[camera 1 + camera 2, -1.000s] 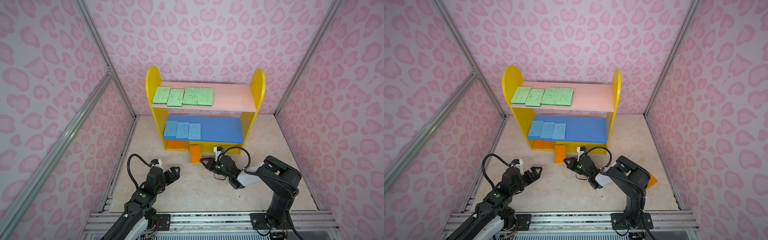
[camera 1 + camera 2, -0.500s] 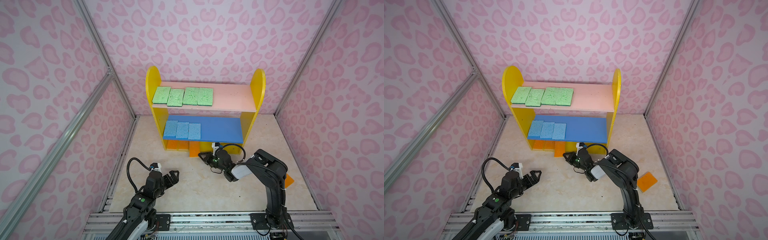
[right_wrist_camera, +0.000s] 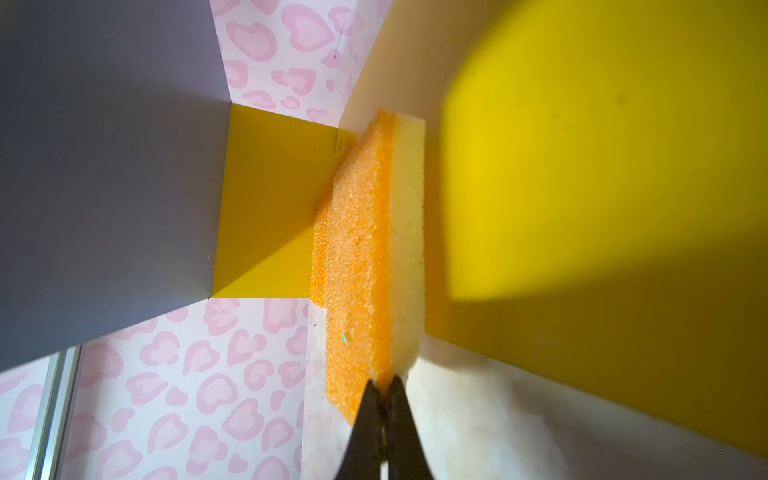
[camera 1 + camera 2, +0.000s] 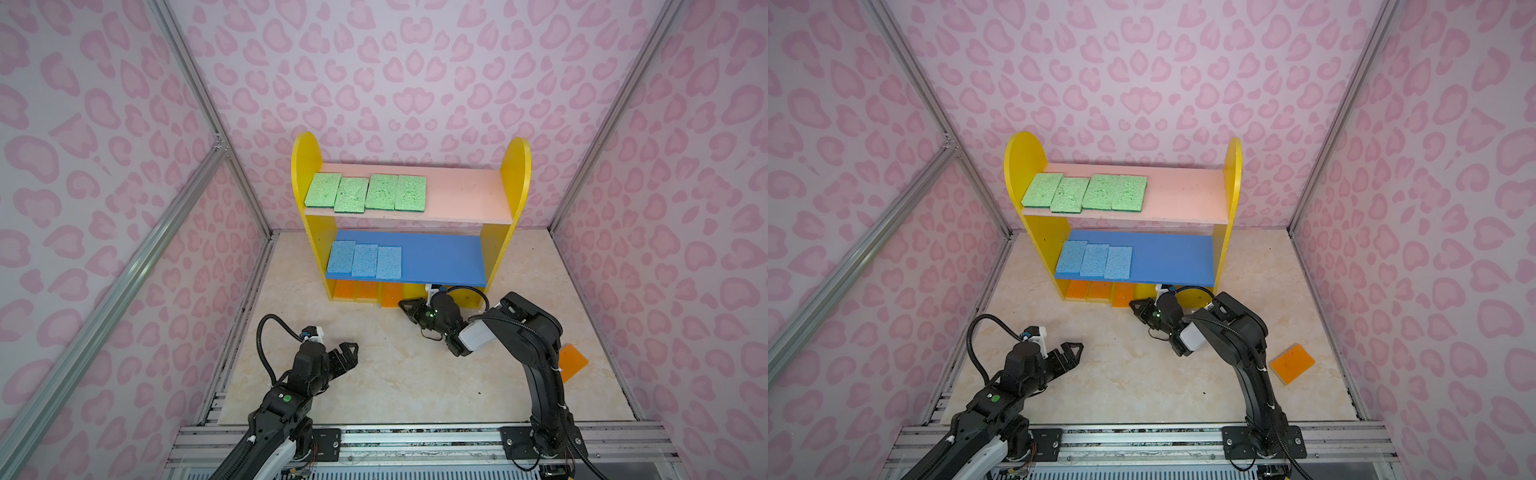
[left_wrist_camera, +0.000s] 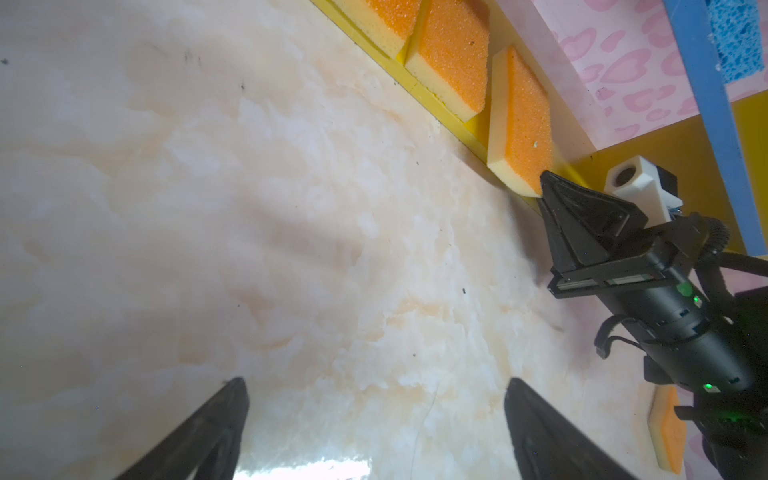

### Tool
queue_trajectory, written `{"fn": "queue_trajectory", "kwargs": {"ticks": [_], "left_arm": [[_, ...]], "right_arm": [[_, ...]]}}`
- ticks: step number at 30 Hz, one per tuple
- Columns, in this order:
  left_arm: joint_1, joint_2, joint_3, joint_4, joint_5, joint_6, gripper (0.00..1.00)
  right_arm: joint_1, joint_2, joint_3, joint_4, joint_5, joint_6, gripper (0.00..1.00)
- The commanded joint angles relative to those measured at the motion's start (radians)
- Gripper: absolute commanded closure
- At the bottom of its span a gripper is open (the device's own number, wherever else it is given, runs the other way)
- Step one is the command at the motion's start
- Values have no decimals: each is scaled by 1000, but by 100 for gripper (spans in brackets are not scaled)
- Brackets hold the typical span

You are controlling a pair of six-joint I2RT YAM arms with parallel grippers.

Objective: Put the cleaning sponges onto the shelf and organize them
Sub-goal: 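Push the orange sponge upright into the bottom compartment beside the other sponges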

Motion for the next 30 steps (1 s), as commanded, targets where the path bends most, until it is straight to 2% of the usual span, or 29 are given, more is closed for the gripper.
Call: {"fn": "queue_trajectory", "kwargs": {"ticks": [1, 15, 24, 30], "left_arm": [[2, 5, -1, 44, -11, 11, 3], [3, 5, 0, 45, -12, 17, 3], [3, 1, 1, 39, -12, 16, 3], [3, 2, 4, 36, -11, 19, 3]], "right_arm": [[-5, 27, 6, 57, 7, 15, 96], [-18, 76, 82, 31, -9, -3, 96], [-20, 104, 124, 31, -15, -5, 90], [-20, 105, 139, 21, -26, -19, 73]]}}
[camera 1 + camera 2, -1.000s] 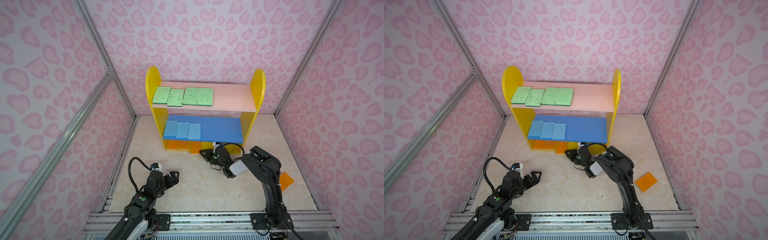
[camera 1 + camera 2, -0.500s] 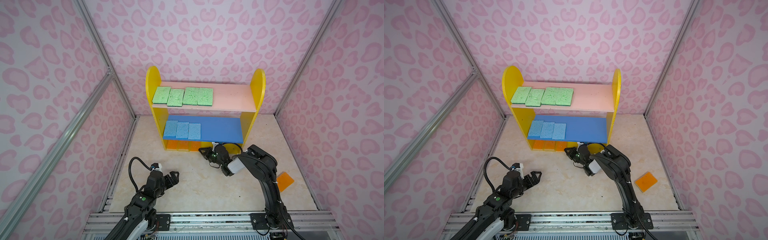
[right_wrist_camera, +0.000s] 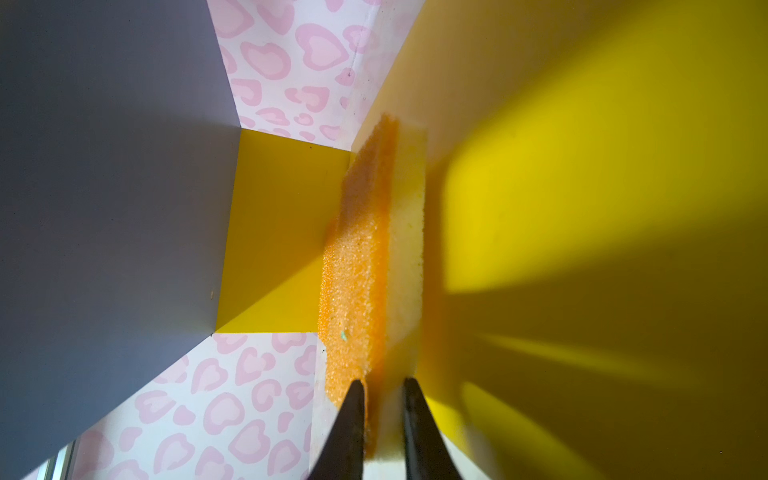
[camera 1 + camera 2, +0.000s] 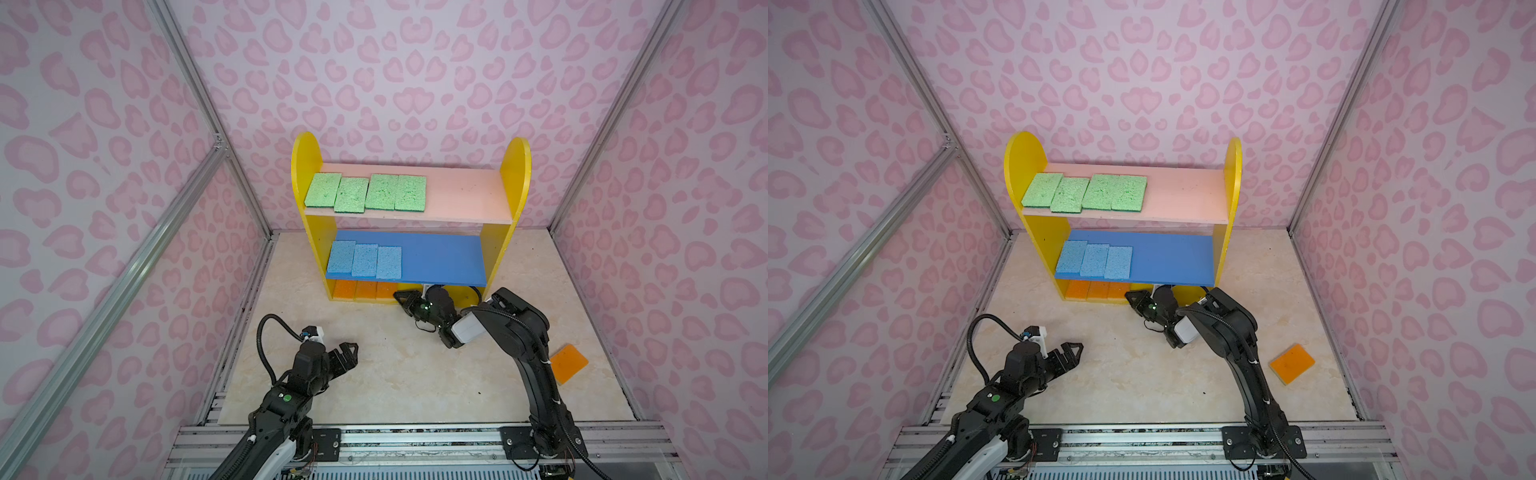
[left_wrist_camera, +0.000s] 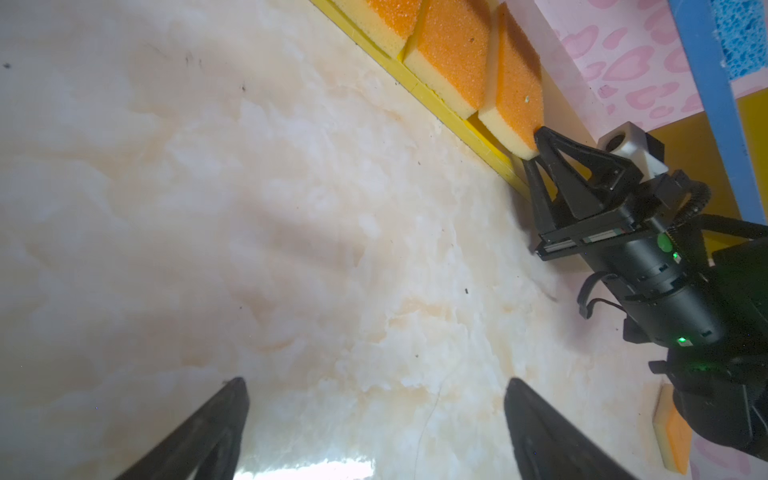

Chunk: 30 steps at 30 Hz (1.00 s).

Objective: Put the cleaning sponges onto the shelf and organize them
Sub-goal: 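Push the orange sponge upright into the bottom compartment beside the other sponges, then open the right gripper and withdraw it from the shelf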

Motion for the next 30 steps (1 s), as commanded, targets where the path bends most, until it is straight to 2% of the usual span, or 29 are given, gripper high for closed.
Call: {"fn": "queue_trajectory", "kwargs": {"ticks": [1, 4, 8, 19, 22, 26, 30], "left_arm": [[0, 3, 6, 33, -11, 13, 3], [1, 7, 10, 34, -7, 15, 3], [1, 8, 10, 37, -6, 14, 3], [1, 14, 20, 35, 0, 14, 3], [2, 14, 19, 35, -1, 12, 3], [2, 13, 14, 38, -1, 9, 3], [2, 12, 10, 38, -2, 6, 3]], "right_arm": [[0, 7, 7, -2, -12, -23, 69], [0, 0, 5, -13, -14, -30, 60], [0, -17, -9, -28, -4, -42, 55], [3, -50, -69, -26, 2, -54, 50], [4, -52, -88, -13, 5, -49, 60], [3, -59, -113, 16, 9, -38, 79], [5, -52, -105, 11, 3, -43, 88]]}}
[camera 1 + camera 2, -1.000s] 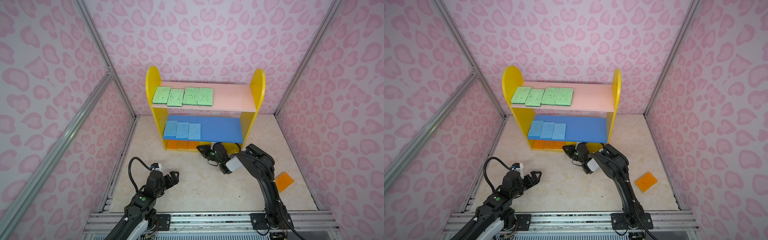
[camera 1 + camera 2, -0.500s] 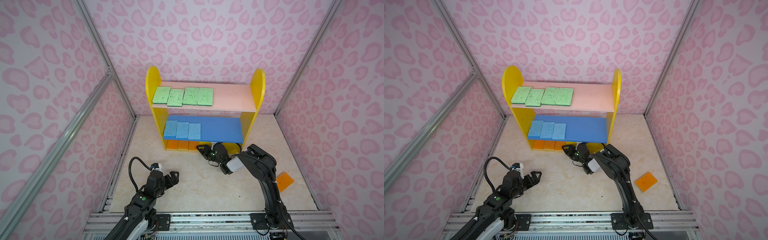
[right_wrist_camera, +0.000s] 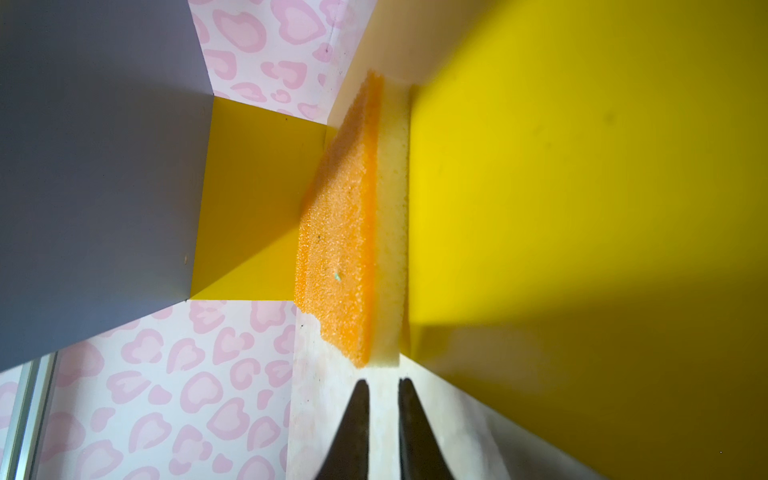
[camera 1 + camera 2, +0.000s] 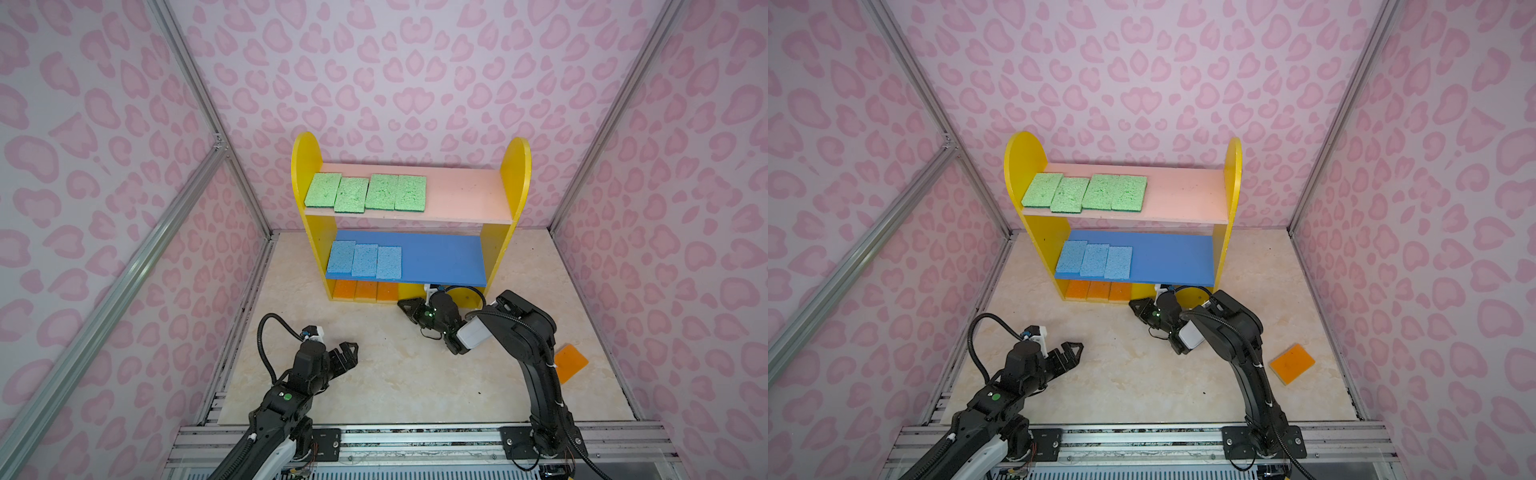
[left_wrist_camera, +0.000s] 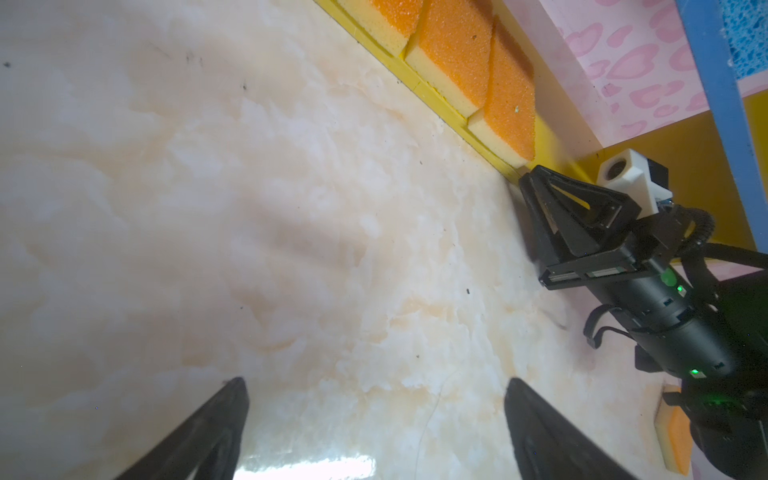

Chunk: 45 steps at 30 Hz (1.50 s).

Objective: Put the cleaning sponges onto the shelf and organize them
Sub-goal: 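Open the right gripper and withdraw it from the shelf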

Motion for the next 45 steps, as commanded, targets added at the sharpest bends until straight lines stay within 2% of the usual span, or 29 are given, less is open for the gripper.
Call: {"fn": "queue_trajectory", "kwargs": {"ticks": [1, 12, 15, 17, 22, 29, 32, 37, 41, 45], "left_arm": [[0, -1, 5, 38, -1, 4, 3], [0, -5, 1, 32, -4, 6, 3], [0, -3, 3, 33, -3, 9, 3], [0, -2, 5, 35, 2, 13, 3], [0, 5, 17, 19, -12, 40, 4], [-27, 49, 27, 66, -3, 31, 3], [-103, 85, 36, 109, -55, 8, 3], [-283, 214, 84, 198, -177, -34, 3], [-338, 329, 125, 281, -183, -55, 3], [-371, 412, 172, 335, -194, -51, 3]], "right_arm": [[-2, 12, 10, 32, 6, -1, 88], [-2, 44, 57, 31, -4, 8, 90], [-4, 33, 41, 42, -2, 9, 85], [-4, 14, 23, 43, 0, 5, 79], [10, -75, -28, -62, 6, -68, 68], [51, -302, -206, -213, 79, -173, 63], [65, -447, -273, -372, 115, -228, 62], [78, -751, -322, -779, 194, -356, 60], [53, -962, -313, -1138, 266, -404, 58], [-67, -1128, -317, -1406, 290, -455, 56]]}}
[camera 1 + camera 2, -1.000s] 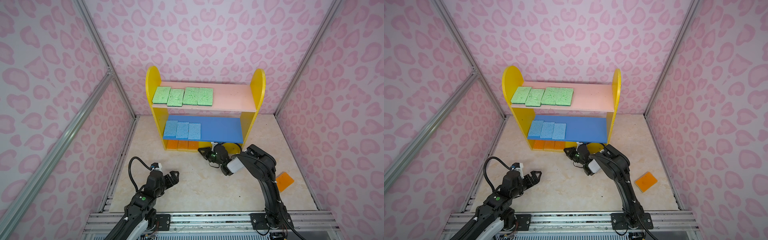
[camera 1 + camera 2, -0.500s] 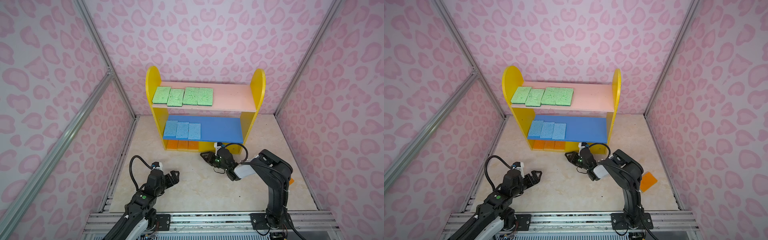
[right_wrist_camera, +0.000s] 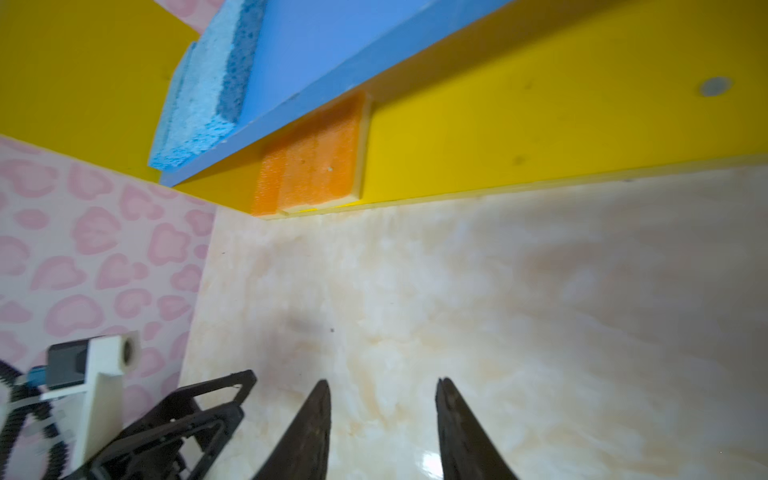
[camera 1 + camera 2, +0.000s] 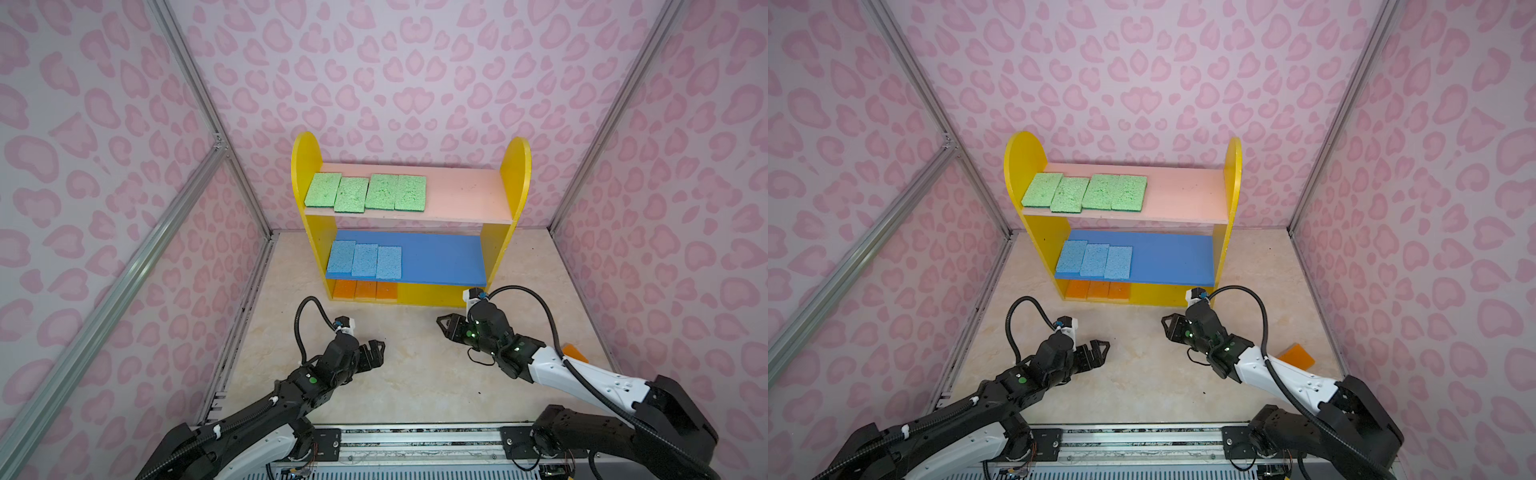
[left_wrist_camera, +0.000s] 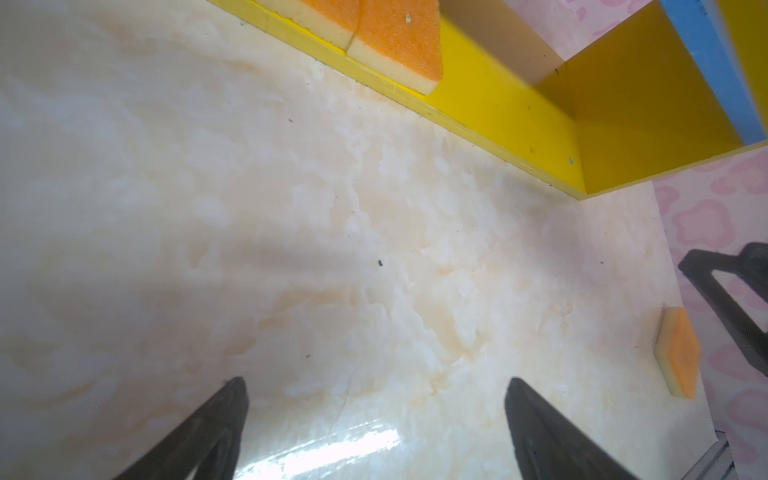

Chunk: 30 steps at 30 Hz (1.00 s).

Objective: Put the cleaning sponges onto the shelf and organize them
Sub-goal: 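Open the right gripper and withdraw it from the shelf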

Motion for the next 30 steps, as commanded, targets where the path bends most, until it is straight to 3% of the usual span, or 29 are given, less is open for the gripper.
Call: {"fn": "queue_trajectory", "kwargs": {"ticks": [1, 6, 10, 19, 30], "left_arm": [[-18, 45, 39, 105, -33, -12, 3], [-31, 102, 71, 137, -27, -11, 3], [-32, 136, 79, 148, -20, -15, 3], [-29, 134, 47, 148, -41, -4, 3], [-19, 208, 46, 206, 14, -18, 3]], "right_arm": [[-88, -101, -14, -351, 72, -71, 56], [-382, -284, -24, -542, 61, -170, 54], [-614, -293, -26, -577, -59, -206, 53], [-833, -173, -95, -502, -5, -208, 47], [-938, -1, -118, -425, 32, -220, 46]]}}
